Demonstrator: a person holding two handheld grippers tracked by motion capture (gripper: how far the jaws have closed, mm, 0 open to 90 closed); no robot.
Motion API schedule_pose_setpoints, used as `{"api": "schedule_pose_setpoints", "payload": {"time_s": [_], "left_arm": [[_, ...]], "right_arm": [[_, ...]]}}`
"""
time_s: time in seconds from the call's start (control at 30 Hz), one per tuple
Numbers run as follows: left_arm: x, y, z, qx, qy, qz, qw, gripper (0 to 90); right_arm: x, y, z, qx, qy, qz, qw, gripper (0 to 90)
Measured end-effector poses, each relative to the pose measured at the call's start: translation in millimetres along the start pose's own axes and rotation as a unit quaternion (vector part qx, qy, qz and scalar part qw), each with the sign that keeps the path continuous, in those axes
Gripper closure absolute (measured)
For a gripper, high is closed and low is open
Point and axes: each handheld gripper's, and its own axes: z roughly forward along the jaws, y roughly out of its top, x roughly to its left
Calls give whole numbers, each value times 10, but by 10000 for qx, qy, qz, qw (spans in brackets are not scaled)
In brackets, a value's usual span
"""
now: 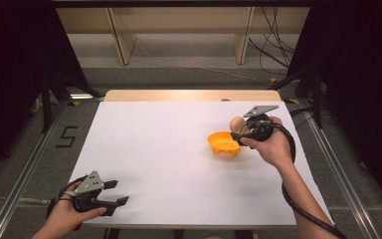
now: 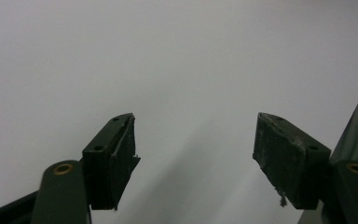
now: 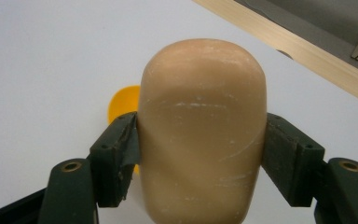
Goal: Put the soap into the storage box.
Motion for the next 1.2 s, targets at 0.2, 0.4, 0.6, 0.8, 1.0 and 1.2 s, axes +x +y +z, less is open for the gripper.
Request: {"api": "schedule_pose_setpoints", "payload": {"time_s": [0.2, 0.4, 0.6, 0.8, 1.0, 1.2], "left_arm": [[8, 2, 1, -12, -2, 58, 10000, 293], [-9, -3, 9, -80, -37, -79, 9999, 293], [-19, -4, 5, -29, -58, -185, 9998, 293], [-9, -2, 6, -90, -42, -76, 9999, 293], [-16, -3, 7, -125, -51, -132, 9998, 293], [-23, -5, 7, -86, -43, -233, 9997, 293]], "right_arm": [[-26, 19, 17, 32, -15, -7, 10000, 336], [-30, 39, 47, -1, -13, -21, 10000, 336], [-24, 70, 79, 78, 45, -91, 9999, 336], [-14, 104, 105, 104, 72, -108, 9999, 335], [-2, 115, 132, 121, 120, -163, 9997, 336], [13, 121, 167, 109, 244, -287, 9992, 336]]}}
